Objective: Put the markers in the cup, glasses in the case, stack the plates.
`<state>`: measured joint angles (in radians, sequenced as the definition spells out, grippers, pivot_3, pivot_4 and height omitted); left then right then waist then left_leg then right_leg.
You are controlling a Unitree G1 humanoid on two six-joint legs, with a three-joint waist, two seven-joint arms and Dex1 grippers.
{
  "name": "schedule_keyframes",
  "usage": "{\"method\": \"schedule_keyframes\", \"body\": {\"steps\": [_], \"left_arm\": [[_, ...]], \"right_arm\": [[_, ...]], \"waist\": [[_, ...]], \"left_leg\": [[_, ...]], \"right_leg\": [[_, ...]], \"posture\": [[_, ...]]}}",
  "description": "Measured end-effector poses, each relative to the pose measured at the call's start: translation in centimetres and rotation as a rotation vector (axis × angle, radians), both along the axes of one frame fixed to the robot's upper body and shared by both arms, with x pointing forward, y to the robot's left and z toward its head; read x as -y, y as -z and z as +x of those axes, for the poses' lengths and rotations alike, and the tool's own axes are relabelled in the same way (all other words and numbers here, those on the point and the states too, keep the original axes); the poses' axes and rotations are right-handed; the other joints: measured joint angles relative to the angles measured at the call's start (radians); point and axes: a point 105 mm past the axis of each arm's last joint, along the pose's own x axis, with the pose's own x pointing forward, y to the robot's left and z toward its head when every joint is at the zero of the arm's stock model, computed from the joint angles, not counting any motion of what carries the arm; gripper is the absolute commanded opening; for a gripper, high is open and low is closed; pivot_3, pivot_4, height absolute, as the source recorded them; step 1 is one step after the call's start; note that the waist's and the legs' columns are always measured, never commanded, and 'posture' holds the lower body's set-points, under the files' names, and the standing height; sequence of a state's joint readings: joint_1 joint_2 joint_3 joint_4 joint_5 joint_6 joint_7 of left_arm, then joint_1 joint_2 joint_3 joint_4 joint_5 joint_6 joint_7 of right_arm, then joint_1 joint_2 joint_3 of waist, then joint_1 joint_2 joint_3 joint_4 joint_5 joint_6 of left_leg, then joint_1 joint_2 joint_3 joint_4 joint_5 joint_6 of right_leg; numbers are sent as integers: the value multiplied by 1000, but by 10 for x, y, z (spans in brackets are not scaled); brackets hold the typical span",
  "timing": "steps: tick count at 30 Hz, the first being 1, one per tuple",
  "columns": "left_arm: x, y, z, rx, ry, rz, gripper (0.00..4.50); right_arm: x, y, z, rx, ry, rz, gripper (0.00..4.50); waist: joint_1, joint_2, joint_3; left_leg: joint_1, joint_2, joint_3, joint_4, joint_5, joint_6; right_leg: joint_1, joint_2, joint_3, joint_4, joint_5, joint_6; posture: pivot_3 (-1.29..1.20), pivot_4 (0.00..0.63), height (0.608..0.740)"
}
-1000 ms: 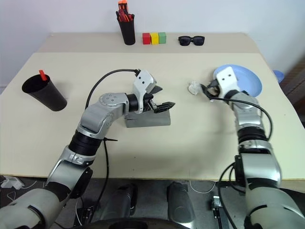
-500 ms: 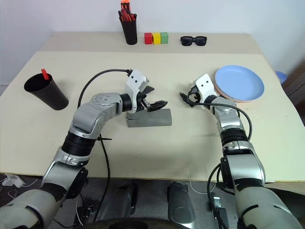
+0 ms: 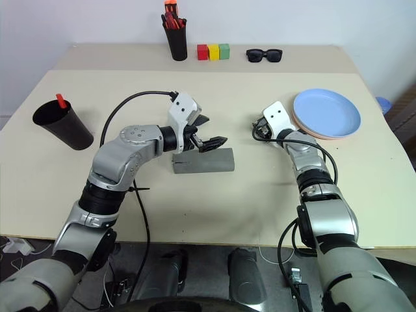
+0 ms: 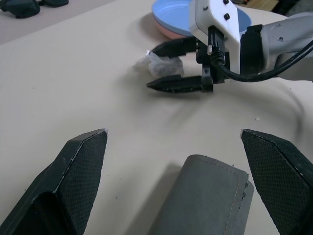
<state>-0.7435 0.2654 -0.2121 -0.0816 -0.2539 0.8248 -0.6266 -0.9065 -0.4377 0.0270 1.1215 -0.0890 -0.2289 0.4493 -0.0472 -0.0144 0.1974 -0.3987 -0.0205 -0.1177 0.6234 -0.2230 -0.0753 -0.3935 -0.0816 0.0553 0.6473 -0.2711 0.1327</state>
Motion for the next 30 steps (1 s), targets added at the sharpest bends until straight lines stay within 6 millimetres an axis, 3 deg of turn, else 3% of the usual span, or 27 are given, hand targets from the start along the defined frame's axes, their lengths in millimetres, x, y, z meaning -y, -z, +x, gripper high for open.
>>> {"method": "schedule_keyframes", "body": {"steps": [2,9,14,22,27,30], "left_arm": [[0,0,0,-1,0,0,4500],[2,0,-1,-5,11,-9,4500],[4,11,-8,-42,46,-20,4500],[9,8,-10,-19,84,-39,4500],[23,6,-13,-15,146,-44,4500],[31,2,-20,5,224,-30,4500]], "right_arm": [[0,0,0,1,0,-8,45],[3,-1,1,11,12,-42,45],[10,-16,1,80,22,-37,45],[43,-58,-3,239,110,-21,45],[75,-69,-7,267,214,-58,45],[97,-63,-11,237,283,-83,45]], "waist": [[-1,0,0],[0,0,0],[-1,0,0],[1,0,0],[2,0,0],[2,0,0]], "left_leg": [[0,0,0,0,0,0],[0,0,0,0,0,0],[0,0,0,-1,0,0],[0,0,0,-1,0,0],[0,0,0,-1,0,0],[0,0,0,-1,0,0]], "right_leg": [[0,0,0,0,0,0],[0,0,0,0,0,0],[0,0,0,0,0,0],[0,0,0,-1,0,0],[0,0,0,-1,0,0],[0,0,0,-2,0,0]], "posture": [[0,150,740],[0,150,740],[0,150,740],[0,150,740],[0,150,740],[0,150,740]]}}
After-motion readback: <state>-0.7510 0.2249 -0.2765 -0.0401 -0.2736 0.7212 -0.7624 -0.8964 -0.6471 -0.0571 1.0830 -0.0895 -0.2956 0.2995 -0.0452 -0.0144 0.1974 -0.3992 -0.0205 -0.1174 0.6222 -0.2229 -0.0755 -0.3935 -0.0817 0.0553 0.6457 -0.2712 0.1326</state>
